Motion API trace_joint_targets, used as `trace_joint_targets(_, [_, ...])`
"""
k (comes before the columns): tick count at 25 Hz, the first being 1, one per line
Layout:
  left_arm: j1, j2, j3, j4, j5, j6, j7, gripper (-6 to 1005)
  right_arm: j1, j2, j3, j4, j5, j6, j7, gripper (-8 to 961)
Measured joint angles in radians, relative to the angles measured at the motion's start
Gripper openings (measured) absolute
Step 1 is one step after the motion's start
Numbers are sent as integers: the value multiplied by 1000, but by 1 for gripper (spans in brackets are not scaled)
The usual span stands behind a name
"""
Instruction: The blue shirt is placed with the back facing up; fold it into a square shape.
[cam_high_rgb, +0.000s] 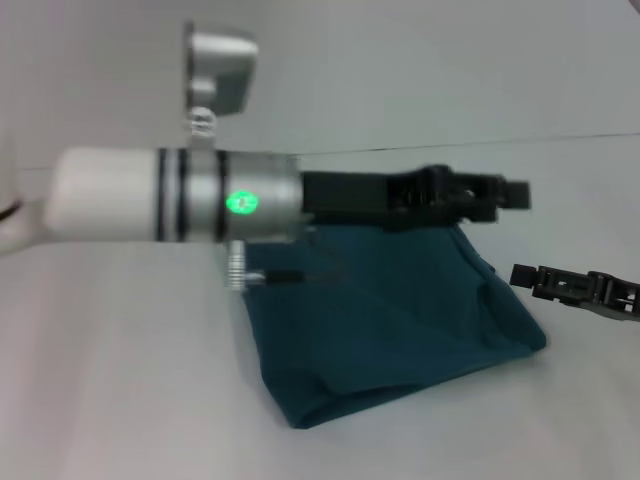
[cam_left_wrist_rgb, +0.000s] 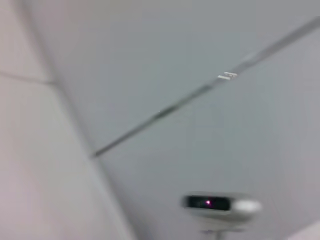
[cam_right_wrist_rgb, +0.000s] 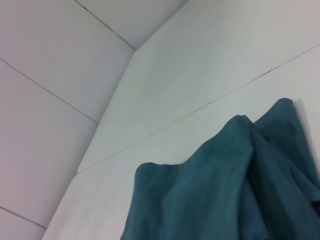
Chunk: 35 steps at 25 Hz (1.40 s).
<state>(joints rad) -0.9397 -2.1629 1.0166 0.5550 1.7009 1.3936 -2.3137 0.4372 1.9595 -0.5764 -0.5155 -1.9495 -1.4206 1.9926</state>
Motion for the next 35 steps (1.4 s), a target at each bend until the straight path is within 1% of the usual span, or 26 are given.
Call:
trace_joint_targets(1, [30,3,-15,37,-13,32,1,363,0,-1,0,0,0,-2,0,828])
trace_joint_targets(4, [135,15,-85,87,-23,30,-77,431,1,-3,2,0,0,-3,4,828])
trace_joint_targets(7, [238,44,-158,71,-24,25,-148,500,5,-8,-4,-1,-5,0,23,828])
trace_joint_targets(9, [300,55,-194,66,-21,45,-165,597,17,-18,-6,-5,-31,2,61,828])
trace_joint_targets(11, [357,65,-221,68,-4,80,-171,694,40,-32,-6,-10,-74,2,117,828])
trace_joint_targets(13, [393,81,-234,74,41,122,-168,776,84,-56,-7,-12,-141,0,182,828])
trace_joint_targets(15, [409,96,-240,87,110,169,-147,844,131,-77,-7,-13,-203,-4,237,828])
trace_joint_targets(17, [418,104,-255,107,193,226,-91,912,178,-93,-7,-17,-259,-5,286,828])
trace_joint_targets(18, [421,103,-261,114,225,249,-58,946,202,-100,-7,-21,-287,-5,311,828])
trace_joint_targets(21, [436,96,-272,125,286,290,39,947,265,-106,-15,-61,-364,-7,396,828])
trace_joint_targets(24, [453,90,-280,128,314,273,58,947,322,-106,-54,-98,-431,-10,489,828])
trace_joint_targets(28, [473,87,-341,133,316,260,59,947,382,-100,-111,-106,-511,-3,577,827])
trace_joint_targets(31, [477,87,-391,132,315,259,60,946,404,-91,-121,-104,-552,10,605,827])
trace_joint_targets(35, [479,84,-407,131,312,259,60,946,408,-74,-123,-94,-568,62,612,827])
